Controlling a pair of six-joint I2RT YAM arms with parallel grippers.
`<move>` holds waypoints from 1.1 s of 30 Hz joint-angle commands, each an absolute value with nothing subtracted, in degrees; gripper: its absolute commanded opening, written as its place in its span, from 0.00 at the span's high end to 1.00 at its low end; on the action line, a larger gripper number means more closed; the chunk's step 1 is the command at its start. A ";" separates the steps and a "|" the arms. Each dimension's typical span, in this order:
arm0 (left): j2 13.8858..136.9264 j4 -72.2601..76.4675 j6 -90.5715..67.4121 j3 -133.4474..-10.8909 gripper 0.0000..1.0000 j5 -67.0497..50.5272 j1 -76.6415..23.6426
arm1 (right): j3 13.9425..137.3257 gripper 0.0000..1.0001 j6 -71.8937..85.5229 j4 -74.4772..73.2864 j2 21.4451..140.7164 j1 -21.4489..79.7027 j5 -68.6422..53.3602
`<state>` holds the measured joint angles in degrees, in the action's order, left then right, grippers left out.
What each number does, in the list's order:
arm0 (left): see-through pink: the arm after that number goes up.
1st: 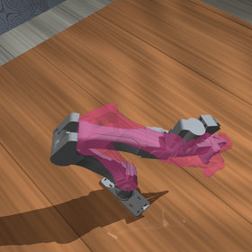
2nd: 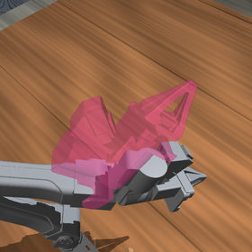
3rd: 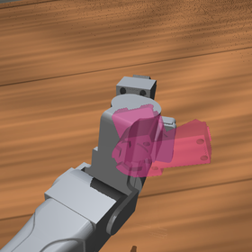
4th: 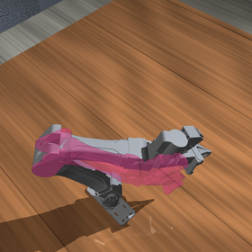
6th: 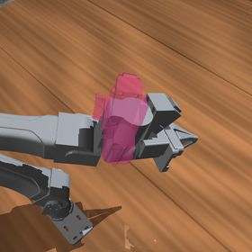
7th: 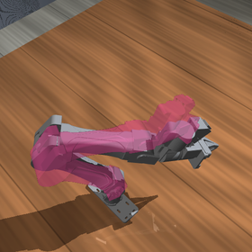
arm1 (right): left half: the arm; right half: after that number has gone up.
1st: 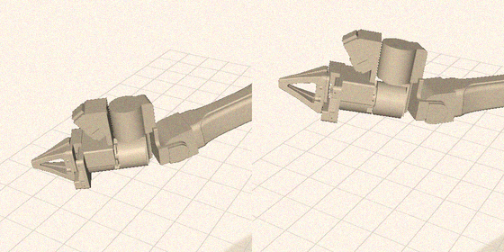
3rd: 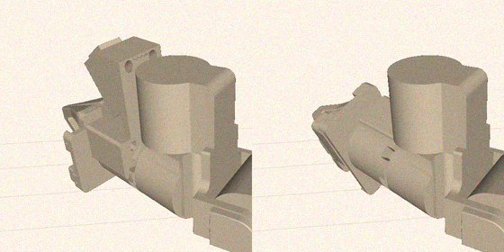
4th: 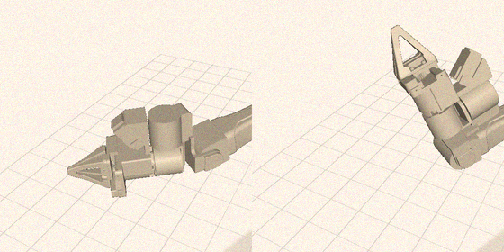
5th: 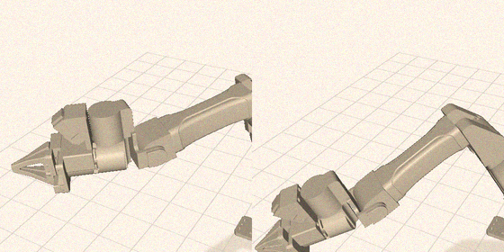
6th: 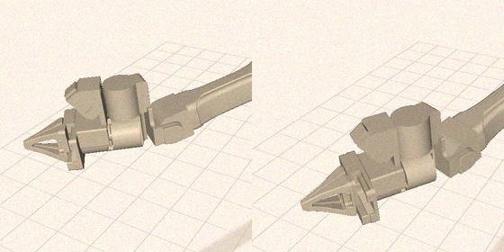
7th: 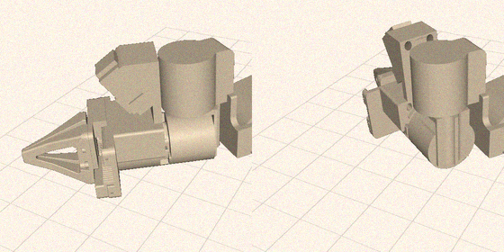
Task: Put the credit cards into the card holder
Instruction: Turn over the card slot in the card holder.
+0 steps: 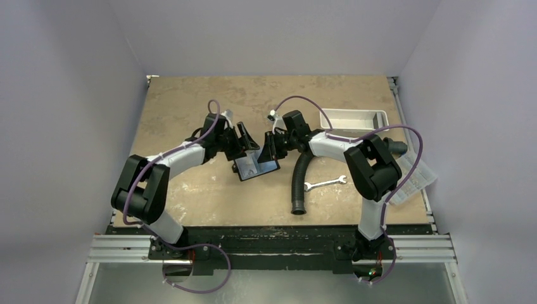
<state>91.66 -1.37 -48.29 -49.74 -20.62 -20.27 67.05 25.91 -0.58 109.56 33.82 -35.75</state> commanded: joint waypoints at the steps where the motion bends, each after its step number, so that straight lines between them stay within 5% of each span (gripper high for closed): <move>1: 92.91 -4.80 -46.57 -53.20 0.30 -14.51 -21.26 | 66.96 0.76 25.93 0.75 109.95 34.19 -36.66; 9: 96.60 -5.03 -45.89 -54.96 0.44 -13.71 -22.21 | 66.89 0.76 25.84 0.69 109.86 34.18 -36.65; 15: 97.90 -5.13 -45.02 -55.31 0.40 -13.05 -22.68 | 66.86 0.76 25.63 0.39 109.65 34.16 -36.50; 18: 97.42 -5.65 -44.28 -54.62 0.47 -12.23 -22.68 | 67.07 0.76 25.21 0.09 109.33 34.14 -36.20; 26: 94.01 -8.84 -40.28 -51.69 0.52 -8.87 -22.68 | 67.91 0.48 24.11 -4.27 104.35 33.28 -33.81; 33: 93.10 -9.29 -39.35 -50.36 0.53 -8.83 -22.65 | 69.53 0.40 20.13 -11.32 99.92 31.61 -27.84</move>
